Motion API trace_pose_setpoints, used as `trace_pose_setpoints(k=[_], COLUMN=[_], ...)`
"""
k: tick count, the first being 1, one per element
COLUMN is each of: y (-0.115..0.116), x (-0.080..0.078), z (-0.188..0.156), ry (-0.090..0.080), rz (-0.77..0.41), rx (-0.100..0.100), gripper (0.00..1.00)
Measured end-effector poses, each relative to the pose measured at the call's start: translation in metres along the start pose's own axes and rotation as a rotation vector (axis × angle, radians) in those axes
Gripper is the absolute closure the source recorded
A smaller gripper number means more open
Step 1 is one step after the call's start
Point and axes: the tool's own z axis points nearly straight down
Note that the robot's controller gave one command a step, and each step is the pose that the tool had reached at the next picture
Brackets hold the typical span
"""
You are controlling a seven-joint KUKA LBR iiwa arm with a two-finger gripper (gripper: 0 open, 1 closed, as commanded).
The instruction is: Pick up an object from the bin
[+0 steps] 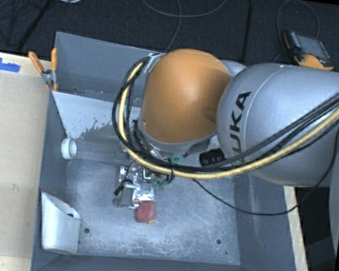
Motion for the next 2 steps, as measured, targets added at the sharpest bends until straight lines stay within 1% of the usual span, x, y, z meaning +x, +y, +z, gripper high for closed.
trace_pose_setpoints(k=[1, 2], y=[-0.058, -0.109], x=[-0.017, -0.002], z=[0.108, 0.173], ry=[0.0, -0.002], rz=[0.066, -0.075], rx=[0.003, 0.001], gripper=[0.0, 0.0])
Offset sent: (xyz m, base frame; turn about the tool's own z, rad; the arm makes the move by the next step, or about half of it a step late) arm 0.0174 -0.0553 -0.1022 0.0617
